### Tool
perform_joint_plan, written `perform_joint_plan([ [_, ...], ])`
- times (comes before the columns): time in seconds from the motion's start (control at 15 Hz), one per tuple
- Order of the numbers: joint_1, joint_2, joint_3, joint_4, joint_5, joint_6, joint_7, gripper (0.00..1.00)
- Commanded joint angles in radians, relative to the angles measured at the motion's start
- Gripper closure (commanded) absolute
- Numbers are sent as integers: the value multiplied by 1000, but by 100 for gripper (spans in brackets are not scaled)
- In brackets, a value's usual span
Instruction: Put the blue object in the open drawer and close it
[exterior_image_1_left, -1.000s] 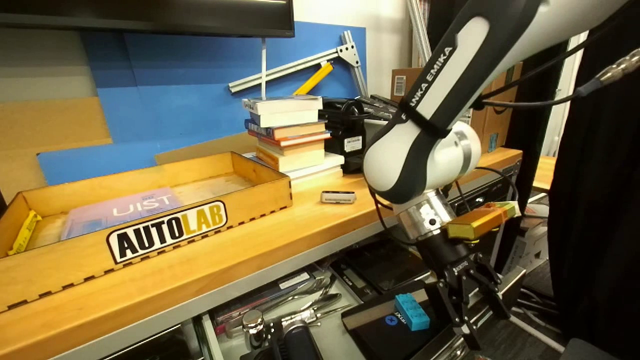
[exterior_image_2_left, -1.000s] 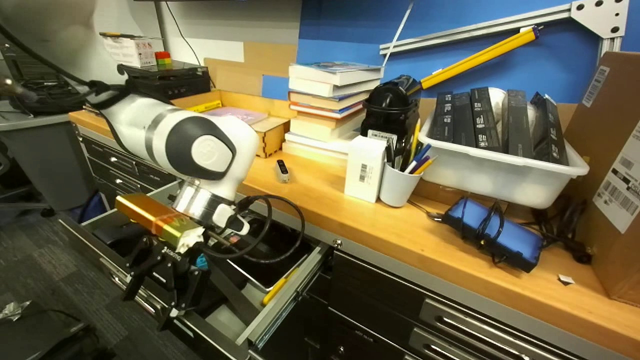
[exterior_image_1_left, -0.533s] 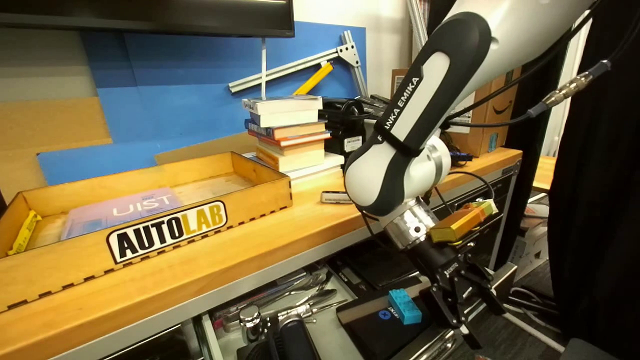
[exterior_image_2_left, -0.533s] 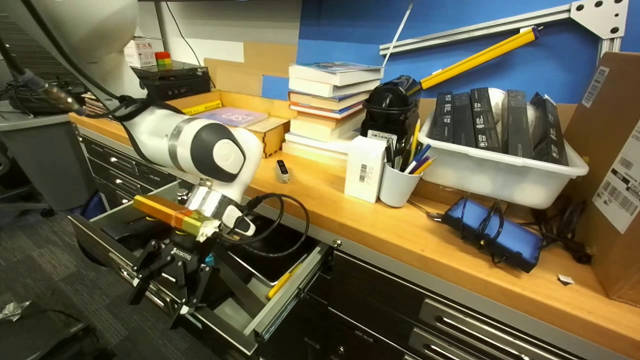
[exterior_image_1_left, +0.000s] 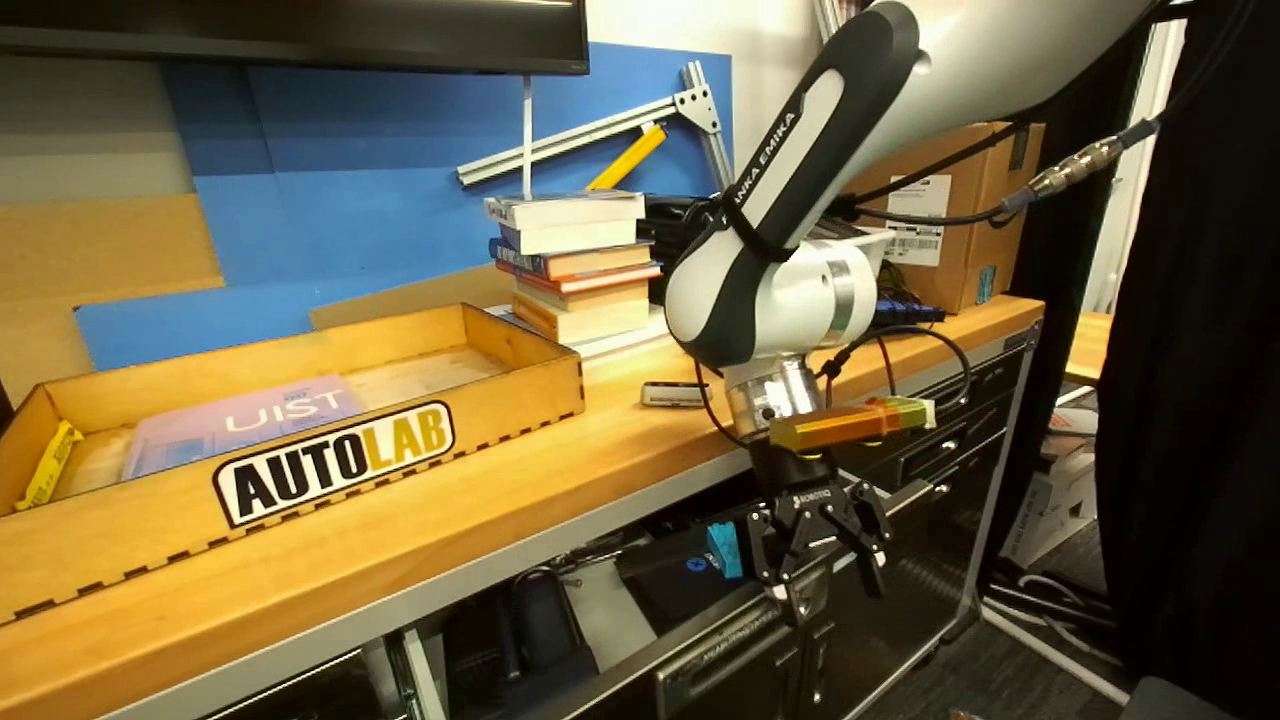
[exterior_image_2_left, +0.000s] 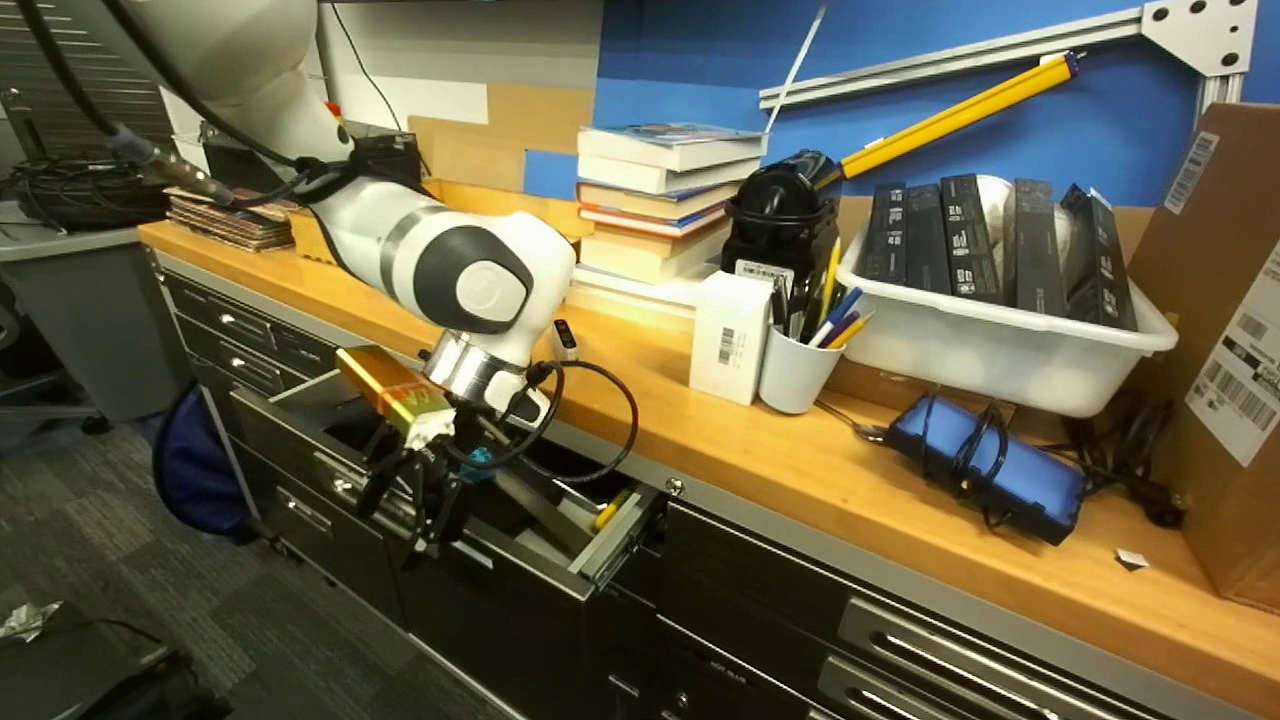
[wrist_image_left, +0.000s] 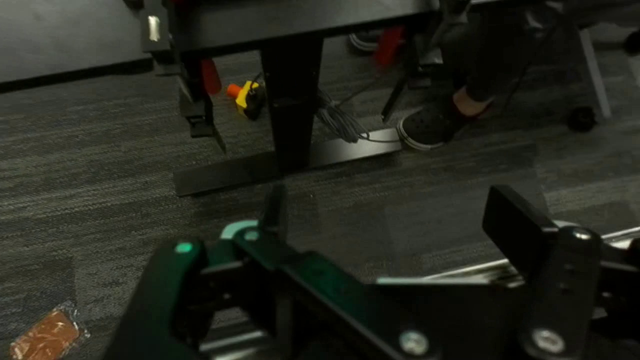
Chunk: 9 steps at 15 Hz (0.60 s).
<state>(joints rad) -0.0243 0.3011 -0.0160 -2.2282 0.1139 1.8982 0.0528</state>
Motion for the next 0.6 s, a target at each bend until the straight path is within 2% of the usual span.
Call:
perform_joint_plan([
  [0.0,1,8,2,-1,107,139,79,0],
  [0.33,9,-52,9,-75,239,338,155,0],
  [0.53,20,-108,18,-160,316,480,213,0],
])
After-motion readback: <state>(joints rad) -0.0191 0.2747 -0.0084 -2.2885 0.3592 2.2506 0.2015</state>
